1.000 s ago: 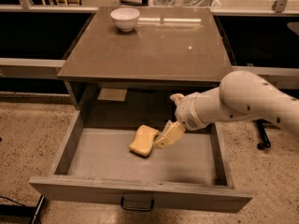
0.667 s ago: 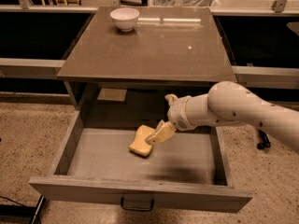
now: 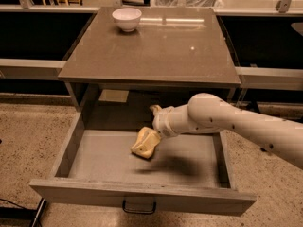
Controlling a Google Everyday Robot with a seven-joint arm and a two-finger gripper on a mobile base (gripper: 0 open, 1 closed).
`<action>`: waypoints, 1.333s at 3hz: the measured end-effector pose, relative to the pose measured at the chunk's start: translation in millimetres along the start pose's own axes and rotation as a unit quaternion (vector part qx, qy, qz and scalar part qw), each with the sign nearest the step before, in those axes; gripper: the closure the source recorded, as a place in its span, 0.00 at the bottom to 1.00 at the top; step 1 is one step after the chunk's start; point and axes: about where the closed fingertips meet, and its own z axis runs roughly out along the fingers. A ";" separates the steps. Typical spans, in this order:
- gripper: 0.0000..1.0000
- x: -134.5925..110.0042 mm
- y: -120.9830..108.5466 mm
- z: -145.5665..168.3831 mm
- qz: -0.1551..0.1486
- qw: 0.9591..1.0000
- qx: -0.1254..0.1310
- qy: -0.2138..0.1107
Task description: Pick sponge from top drawer and place on counter
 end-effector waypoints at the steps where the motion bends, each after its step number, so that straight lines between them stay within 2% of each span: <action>1: 0.00 11.3 12.1 10.0 0.012 1.000 -0.014 0.007; 2: 0.18 29.7 15.2 8.4 0.040 0.999 -0.010 0.025; 3: 0.41 48.3 16.1 14.4 0.066 0.997 -0.022 0.042; 4: 0.47 52.4 16.1 18.1 0.073 0.996 -0.030 0.050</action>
Offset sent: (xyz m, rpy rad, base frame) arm -0.0215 -0.0273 -0.0460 -0.0469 0.1506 -0.1075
